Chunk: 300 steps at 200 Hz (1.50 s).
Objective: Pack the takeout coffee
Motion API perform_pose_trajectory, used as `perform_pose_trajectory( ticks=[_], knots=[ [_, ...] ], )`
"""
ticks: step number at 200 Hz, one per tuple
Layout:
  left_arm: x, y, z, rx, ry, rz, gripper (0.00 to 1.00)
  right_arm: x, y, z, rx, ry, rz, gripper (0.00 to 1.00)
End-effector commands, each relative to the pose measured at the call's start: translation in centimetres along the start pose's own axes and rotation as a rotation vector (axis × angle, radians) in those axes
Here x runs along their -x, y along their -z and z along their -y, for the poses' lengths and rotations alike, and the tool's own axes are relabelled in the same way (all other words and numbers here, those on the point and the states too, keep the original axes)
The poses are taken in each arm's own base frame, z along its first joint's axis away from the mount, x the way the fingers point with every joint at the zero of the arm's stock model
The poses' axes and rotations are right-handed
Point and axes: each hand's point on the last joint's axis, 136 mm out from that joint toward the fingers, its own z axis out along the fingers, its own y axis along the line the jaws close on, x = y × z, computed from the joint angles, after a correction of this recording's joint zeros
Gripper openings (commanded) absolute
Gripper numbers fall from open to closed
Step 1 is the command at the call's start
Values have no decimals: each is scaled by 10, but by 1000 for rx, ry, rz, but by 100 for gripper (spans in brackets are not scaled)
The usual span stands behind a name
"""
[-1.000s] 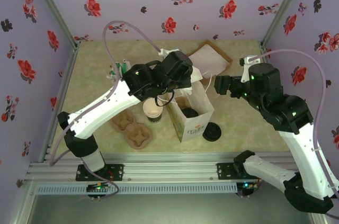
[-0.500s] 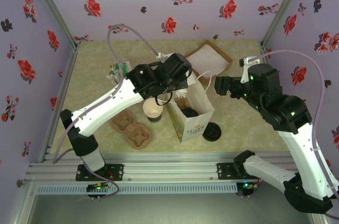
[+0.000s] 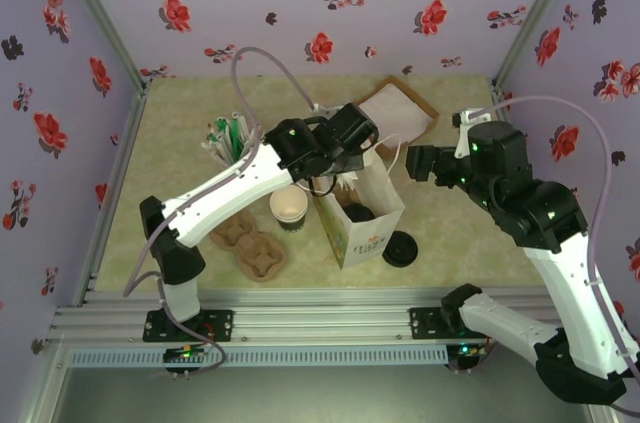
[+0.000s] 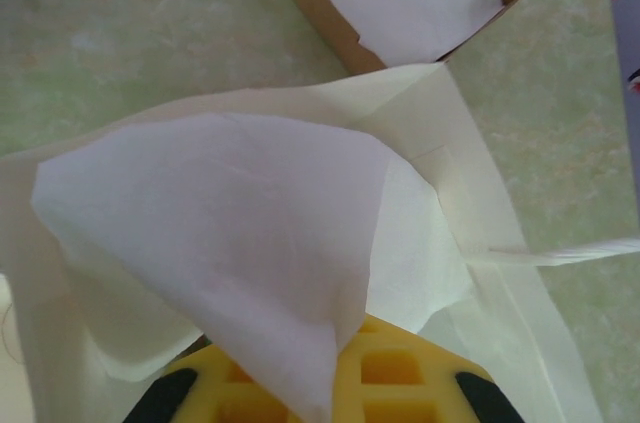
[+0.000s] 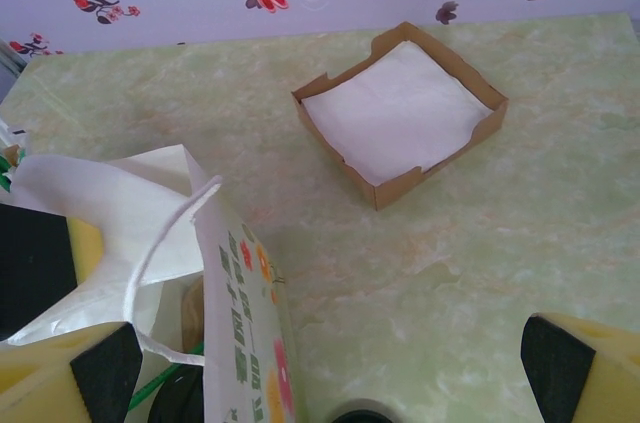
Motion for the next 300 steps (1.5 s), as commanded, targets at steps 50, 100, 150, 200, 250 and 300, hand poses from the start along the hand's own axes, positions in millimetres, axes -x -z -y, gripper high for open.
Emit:
perform_pose_trajectory(
  ticks=[50, 100, 150, 200, 250, 300],
  knots=[
    [-7, -9, 0, 57, -56, -51, 0, 0, -1, 2, 7, -5, 15, 99],
    [-11, -17, 3, 68, -78, -70, 17, -2, -4, 4, 5, -9, 4, 99],
    [-9, -15, 6, 64, -90, -71, 31, -3, -4, 5, 7, -11, 4, 99],
    [-5, -6, 13, 39, -105, -60, 54, -4, -5, 5, 11, -10, 1, 99],
    [-2, 6, 19, 9, -121, -46, 80, -5, -4, 6, 12, -8, -1, 99],
    [7, 29, 27, -58, -149, -7, 99, -6, -4, 7, 15, -13, 0, 99]
  ],
)
